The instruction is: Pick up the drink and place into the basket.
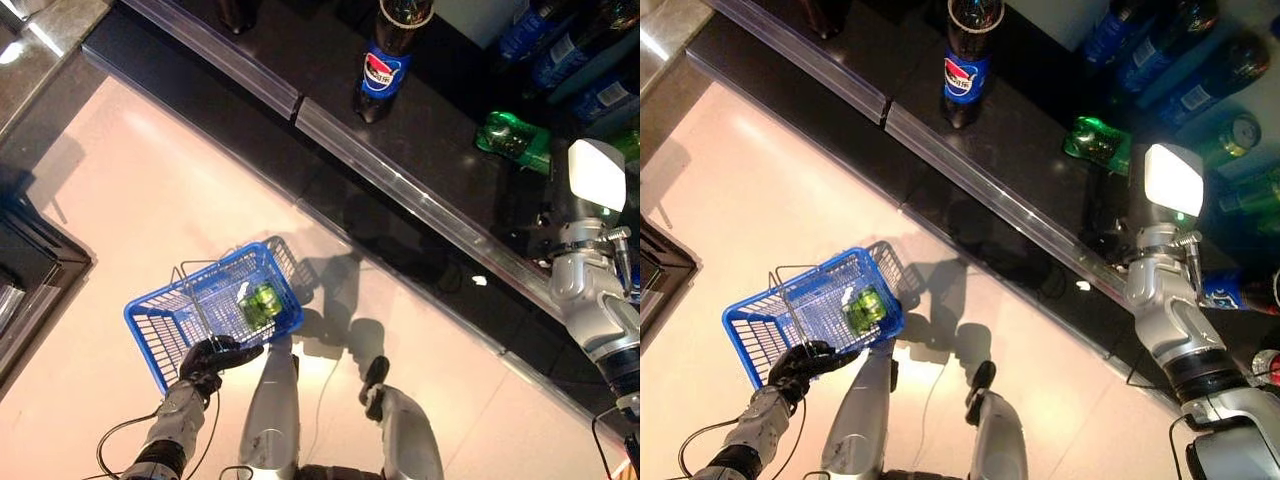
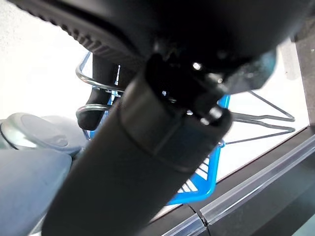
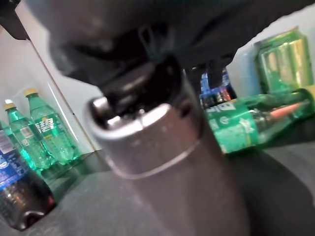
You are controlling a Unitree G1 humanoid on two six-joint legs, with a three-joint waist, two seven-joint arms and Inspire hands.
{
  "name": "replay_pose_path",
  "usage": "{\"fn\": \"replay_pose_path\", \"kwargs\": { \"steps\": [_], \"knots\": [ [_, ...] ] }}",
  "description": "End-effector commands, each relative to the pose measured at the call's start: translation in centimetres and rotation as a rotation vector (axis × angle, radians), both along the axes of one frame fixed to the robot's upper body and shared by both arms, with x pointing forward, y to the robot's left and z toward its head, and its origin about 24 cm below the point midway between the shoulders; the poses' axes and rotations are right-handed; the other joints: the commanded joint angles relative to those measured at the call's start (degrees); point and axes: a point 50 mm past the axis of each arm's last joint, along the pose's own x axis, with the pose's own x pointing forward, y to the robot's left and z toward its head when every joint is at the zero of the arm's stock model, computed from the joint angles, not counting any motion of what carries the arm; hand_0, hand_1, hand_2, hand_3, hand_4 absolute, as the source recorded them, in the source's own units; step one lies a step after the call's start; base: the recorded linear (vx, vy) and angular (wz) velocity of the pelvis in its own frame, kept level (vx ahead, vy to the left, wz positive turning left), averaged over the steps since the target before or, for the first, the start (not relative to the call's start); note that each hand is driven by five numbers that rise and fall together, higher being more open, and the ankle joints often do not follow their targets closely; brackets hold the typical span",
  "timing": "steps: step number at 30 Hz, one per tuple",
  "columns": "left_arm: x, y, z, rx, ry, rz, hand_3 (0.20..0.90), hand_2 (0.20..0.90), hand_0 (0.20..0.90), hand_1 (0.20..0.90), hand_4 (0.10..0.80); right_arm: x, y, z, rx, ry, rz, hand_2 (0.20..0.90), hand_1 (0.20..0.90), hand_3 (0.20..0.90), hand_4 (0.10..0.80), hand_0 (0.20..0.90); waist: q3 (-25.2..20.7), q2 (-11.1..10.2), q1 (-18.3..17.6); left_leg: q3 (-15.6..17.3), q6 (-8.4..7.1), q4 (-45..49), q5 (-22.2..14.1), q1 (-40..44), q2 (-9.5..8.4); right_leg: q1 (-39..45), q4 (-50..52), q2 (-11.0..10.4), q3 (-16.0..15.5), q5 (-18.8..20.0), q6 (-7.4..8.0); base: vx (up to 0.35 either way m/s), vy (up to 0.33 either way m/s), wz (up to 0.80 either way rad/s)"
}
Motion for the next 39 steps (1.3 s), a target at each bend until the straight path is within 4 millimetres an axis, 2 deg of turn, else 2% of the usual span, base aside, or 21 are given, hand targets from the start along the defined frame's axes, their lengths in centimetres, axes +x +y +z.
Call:
{"fn": "replay_pose_path", "kwargs": {
  "steps": [1,6,12,20,30,36,37,38,39],
  "knots": [
    [-5.1,-0.7,-3.0,0.000,0.175,-0.076,0.200,0.300,0.300,0.300,0.100,-0.5,-1.1,7.6,-0.089,-0.256,-0.044,0.900,0.900,0.900,0.800,0.900,-1.10,1.87,0.40,-2.99,1.94,5.92,-7.80,0.03,-0.03,-7.49,3.24,0.37,-0.36,7.08,-2.80,0.000,0.000,0.00],
    [-4.6,-0.7,-2.7,-0.008,0.158,-0.090,0.200,0.300,0.300,0.300,0.100,0.1,-1.4,9.1,-0.098,-0.263,-0.078,0.900,0.900,0.900,0.800,0.900,-1.10,2.06,0.97,-3.19,2.16,6.43,-7.88,-1.40,-0.38,-8.74,3.33,0.24,-0.37,7.36,-2.69,0.000,0.000,0.00],
    [-4.6,-0.4,-2.5,-0.020,0.148,-0.094,0.200,0.300,0.300,0.300,0.100,0.3,-3.3,9.9,-0.098,-0.213,-0.184,0.900,0.900,0.900,0.800,0.900,-1.10,2.33,1.43,-3.45,2.30,6.96,-7.89,-2.78,-0.57,-10.04,3.64,0.17,-0.17,7.63,-2.59,0.000,0.000,0.00],
    [-4.5,0.3,-2.0,-0.021,0.139,-0.107,0.200,0.300,0.300,0.300,0.100,1.1,-4.1,9.6,-0.077,-0.067,-0.184,0.900,0.900,0.900,0.800,0.900,-1.10,2.30,1.79,-3.63,2.45,7.21,-7.85,-3.78,-0.62,-11.20,3.89,0.06,-0.20,7.92,-2.60,0.000,0.000,0.00],
    [-4.1,0.2,-1.7,-0.031,0.131,-0.129,0.200,0.300,0.300,0.300,0.100,2.5,-4.6,9.6,-0.023,0.130,-0.164,0.900,0.900,0.900,0.800,0.900,-1.10,2.95,2.68,-4.03,2.45,7.53,-7.59,-5.32,-0.78,-13.05,4.62,-0.06,-0.16,7.96,-3.04,0.007,-0.001,-0.06],
    [-3.9,0.1,-1.6,-0.039,0.126,-0.149,0.200,0.300,0.300,0.300,0.100,3.1,-4.9,10.1,-0.003,0.166,-0.175,0.900,0.900,0.900,0.800,0.900,-1.10,3.56,3.29,-4.30,2.53,7.51,-7.35,-5.91,-1.11,-14.00,5.09,-0.31,-0.22,8.06,-3.19,0.003,0.002,-0.02],
    [-3.9,0.1,-1.6,-0.041,0.124,-0.152,0.200,0.300,0.300,0.300,0.100,3.2,-5.0,10.2,0.002,0.176,-0.178,0.796,0.796,0.779,0.679,0.796,-1.10,3.68,3.39,-4.29,2.56,7.59,-7.32,-6.09,-1.19,-14.29,5.27,-0.40,-0.20,8.11,-3.19,0.008,0.012,-0.16],
    [-3.8,0.1,-1.6,-0.043,0.123,-0.154,0.200,0.300,0.300,0.300,0.100,3.2,-5.1,10.3,0.008,0.179,-0.179,0.778,0.778,0.757,0.657,0.778,-1.10,3.76,3.44,-4.30,2.62,7.57,-7.31,-6.16,-1.27,-14.44,5.33,-0.41,-0.17,8.13,-3.18,0.007,0.018,-0.15],
    [-3.7,0.0,-1.5,-0.048,0.120,-0.158,0.200,0.300,0.300,0.300,0.100,3.3,-5.1,10.3,0.016,0.190,-0.181,0.580,0.580,0.527,0.427,0.580,-1.10,3.89,3.54,-4.32,2.65,7.57,-7.29,-6.22,-1.36,-14.58,5.41,-0.51,-0.16,8.17,-3.13,0.004,0.017,-0.09]
  ]
}}
